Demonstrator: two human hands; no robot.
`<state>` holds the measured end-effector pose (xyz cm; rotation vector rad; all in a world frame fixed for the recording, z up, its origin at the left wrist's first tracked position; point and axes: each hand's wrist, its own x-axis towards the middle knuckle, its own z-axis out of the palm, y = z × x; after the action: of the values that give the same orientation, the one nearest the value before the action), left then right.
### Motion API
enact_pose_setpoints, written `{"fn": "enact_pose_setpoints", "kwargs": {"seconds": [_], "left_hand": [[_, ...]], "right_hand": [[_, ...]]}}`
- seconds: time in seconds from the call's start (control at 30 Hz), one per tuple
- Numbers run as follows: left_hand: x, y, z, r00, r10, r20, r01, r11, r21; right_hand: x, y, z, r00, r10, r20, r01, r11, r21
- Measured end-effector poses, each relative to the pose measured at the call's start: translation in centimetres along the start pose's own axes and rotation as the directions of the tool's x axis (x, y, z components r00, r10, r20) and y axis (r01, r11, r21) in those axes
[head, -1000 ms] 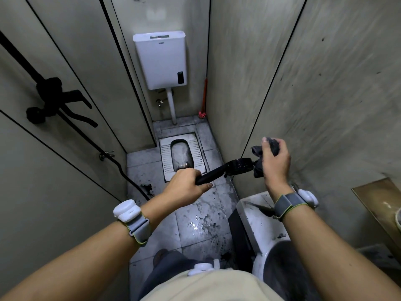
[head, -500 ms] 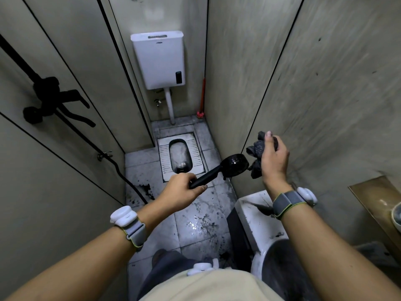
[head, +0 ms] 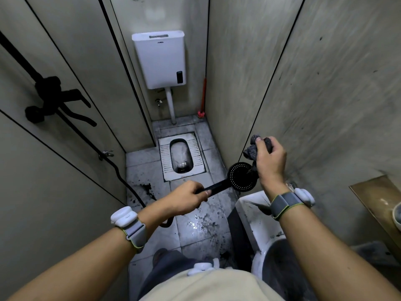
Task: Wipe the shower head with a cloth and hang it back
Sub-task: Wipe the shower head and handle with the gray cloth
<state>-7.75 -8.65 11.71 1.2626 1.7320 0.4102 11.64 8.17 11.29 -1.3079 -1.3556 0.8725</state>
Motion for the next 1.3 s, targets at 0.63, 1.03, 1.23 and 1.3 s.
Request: {"fn": "enact_pose_setpoints", "kwargs": {"seconds": [0.63,1.03,1.23,1.3], "left_hand": [[-0.4,1.3,1.2,0.994,0.001,0.113,-0.003,1.000,0.019],[1.0,2.2,3.9,0.971,0.031,0.238,-0.066,0.988,0.138],[2.1,2.4,6.1,0.934,0.053,0.353,-0.138,0.965,0.221],[2.5,2.4,6.7,0.920,0.061,0.388,-0.163,0.958,0.236]], "right_hand": [[-2.2,-0.2,-1.6,0.998,-0.058,0.011,0.058,0.998,0.039],[-4.0,3.5,-7.3,0.987,0.109,-0.122,-0.111,0.994,-0.016],[-7.8,6.5,-12.5,0.940,0.216,-0.264,-0.259,0.956,-0.139],[-9.3,7.1,-14.3,0.920,0.236,-0.313,-0.269,0.961,-0.065]]}}
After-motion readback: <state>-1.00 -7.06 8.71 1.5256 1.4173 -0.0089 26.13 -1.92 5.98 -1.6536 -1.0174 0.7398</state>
